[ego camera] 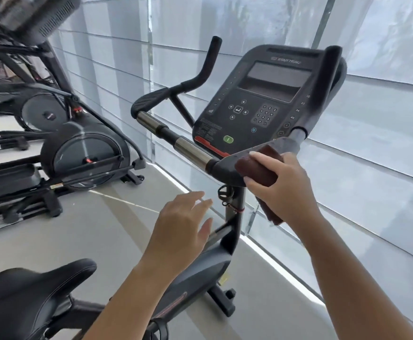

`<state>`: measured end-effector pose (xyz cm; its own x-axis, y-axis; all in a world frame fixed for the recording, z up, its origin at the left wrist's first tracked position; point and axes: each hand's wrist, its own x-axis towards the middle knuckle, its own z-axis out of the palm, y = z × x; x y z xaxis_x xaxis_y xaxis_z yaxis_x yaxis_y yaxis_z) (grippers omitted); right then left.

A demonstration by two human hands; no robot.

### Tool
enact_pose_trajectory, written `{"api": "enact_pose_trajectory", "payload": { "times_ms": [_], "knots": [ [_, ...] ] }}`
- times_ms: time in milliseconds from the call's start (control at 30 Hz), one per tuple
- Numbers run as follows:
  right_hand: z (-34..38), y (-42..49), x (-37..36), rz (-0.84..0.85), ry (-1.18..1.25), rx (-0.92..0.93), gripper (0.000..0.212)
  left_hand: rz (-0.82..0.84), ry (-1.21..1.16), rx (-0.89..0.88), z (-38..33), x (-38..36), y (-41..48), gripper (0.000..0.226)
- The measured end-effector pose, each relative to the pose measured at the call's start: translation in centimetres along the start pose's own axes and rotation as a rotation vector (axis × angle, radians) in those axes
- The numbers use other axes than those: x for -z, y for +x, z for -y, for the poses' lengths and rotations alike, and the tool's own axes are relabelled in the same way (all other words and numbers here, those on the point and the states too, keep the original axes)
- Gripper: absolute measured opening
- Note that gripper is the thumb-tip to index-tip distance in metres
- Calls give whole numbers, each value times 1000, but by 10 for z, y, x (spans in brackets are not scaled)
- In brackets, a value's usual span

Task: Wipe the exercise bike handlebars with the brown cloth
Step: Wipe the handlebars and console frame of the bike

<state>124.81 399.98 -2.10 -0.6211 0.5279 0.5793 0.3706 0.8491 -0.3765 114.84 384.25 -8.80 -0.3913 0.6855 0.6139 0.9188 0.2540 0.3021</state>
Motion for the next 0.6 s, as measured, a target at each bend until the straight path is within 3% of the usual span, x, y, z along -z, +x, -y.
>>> {"api": "enact_pose_trajectory", "payload": {
  "times_ms": [333,600],
  "knots": [
    [33,-27,-31,35,195,53,53,-95,64,97,7,13,-27,31],
    [72,11,-66,-119,198,4,51,-141,33,33,77,19,6,31]
  ]
}}
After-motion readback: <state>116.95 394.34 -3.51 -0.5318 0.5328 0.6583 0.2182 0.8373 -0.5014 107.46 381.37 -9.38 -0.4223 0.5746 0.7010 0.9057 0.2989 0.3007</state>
